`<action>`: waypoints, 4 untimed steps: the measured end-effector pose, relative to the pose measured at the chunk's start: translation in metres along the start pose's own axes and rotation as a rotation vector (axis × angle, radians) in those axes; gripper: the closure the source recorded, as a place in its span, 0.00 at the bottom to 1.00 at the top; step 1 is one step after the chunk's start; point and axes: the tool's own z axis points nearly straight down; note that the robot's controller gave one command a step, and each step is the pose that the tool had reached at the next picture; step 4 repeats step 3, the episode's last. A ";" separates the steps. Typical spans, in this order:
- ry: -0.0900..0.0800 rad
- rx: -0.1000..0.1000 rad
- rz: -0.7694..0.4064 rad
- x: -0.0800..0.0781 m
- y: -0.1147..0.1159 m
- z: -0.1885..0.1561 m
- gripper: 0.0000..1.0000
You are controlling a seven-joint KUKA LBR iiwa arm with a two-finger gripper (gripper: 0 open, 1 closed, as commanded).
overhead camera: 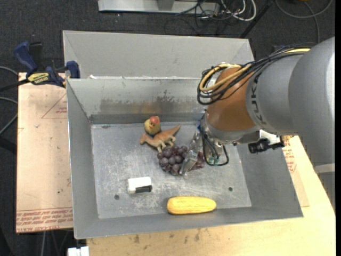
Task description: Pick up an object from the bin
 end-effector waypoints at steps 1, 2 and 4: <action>-0.001 0.000 -0.020 0.027 0.001 -0.114 1.00; -0.001 0.000 -0.020 0.027 0.001 -0.114 1.00; 0.006 0.002 -0.022 0.017 -0.014 -0.159 1.00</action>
Offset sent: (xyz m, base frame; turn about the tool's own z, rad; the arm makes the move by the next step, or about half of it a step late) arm 0.0000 0.0000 0.0000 0.0000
